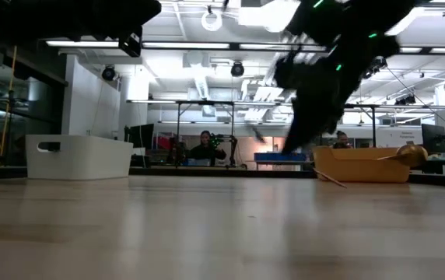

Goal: Sort silverware by color (type)
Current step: Put the black spoon into the transparent bin

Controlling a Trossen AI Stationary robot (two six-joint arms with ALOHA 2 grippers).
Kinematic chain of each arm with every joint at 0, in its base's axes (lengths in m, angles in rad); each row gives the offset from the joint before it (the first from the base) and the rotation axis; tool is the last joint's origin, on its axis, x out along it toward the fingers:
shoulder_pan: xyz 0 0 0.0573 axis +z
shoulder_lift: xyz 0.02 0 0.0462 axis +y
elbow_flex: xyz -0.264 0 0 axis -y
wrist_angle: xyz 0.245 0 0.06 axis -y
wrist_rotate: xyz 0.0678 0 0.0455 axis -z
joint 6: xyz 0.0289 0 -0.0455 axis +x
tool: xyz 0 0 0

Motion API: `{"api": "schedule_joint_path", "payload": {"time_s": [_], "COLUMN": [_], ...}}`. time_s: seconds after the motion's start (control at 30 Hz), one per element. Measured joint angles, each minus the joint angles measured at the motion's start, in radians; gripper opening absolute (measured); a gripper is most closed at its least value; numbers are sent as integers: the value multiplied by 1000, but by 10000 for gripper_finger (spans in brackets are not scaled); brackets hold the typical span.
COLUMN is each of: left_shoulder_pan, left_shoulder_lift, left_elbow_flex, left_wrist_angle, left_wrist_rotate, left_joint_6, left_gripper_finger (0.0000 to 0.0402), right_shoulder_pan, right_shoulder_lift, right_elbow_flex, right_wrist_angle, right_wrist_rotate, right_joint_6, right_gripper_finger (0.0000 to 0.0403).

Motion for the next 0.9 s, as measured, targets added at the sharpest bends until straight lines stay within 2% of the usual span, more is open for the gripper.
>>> {"api": "schedule_joint_path", "payload": {"time_s": [0.1,0.2,0.33,0.67,0.9], "left_shoulder_pan": [0,0,0,0,0], "left_shoulder_lift": [0,5,19,79,79], "left_elbow_flex": [0,0,0,0,0], "left_wrist_angle": [5,10,17,36,38], "left_wrist_rotate": [-5,-21,-69,-237,-242], "left_joint_6": [20,20,4,12,12], "left_gripper_finger": [0,0,0,0,0], "right_shoulder_pan": [60,88,85,75,75], "right_shoulder_lift": [-73,-89,-69,-64,-64], "right_elbow_flex": [-120,-197,-219,-153,-153], "right_wrist_angle": [305,607,859,907,899], "right_wrist_rotate": [96,135,150,142,141], "right_joint_6": [5,-73,-200,-385,-397], "right_gripper_finger": [0,0,0,0,0]}}
